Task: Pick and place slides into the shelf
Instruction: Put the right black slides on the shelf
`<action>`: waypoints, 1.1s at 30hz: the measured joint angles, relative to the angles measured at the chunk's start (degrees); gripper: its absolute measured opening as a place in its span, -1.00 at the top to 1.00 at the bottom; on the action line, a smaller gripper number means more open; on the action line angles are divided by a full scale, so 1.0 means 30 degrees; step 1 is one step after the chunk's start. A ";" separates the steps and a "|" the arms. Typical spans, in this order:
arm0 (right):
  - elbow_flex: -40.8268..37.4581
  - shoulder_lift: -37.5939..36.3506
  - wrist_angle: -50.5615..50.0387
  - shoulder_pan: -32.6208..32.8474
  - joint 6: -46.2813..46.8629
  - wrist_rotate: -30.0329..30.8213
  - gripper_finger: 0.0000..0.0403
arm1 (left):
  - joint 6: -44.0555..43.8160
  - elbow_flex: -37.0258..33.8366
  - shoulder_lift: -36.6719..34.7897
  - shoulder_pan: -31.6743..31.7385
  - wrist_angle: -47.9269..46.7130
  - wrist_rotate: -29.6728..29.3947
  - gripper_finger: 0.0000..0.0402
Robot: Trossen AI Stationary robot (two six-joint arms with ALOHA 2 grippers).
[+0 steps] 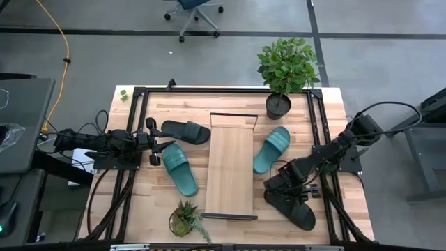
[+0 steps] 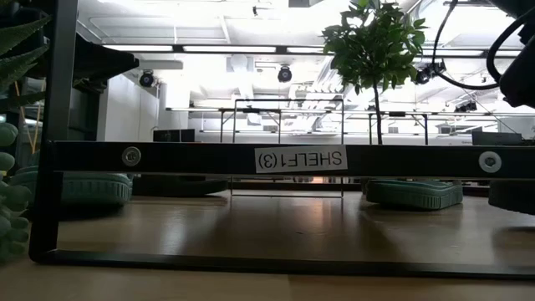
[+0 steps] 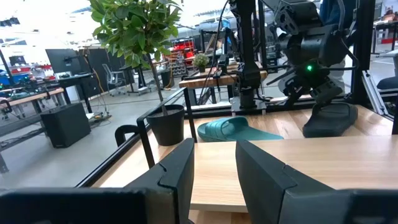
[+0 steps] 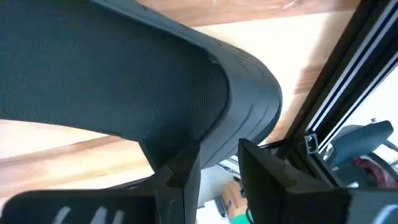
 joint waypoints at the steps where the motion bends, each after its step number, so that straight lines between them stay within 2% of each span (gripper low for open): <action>1: 0.0000 0.0000 0.0200 0.0000 0.0124 0.0218 0.51 | -0.0002 0.0000 -0.0006 0.0000 -0.0003 0.0000 0.47; 7: 0.0000 0.0000 0.0308 -0.0015 0.0481 0.0825 0.51 | -0.0002 0.0000 -0.0007 0.0000 0.0002 -0.0007 0.47; 27: 0.0000 0.0471 0.0035 -0.0203 0.0531 0.0195 0.51 | -0.0002 0.0000 -0.0006 0.0000 -0.0005 0.0000 0.47; 33: 0.0000 0.0583 0.0862 -0.0193 0.0542 0.0123 0.51 | -0.0002 0.0000 -0.0005 0.0000 -0.0005 0.0000 0.47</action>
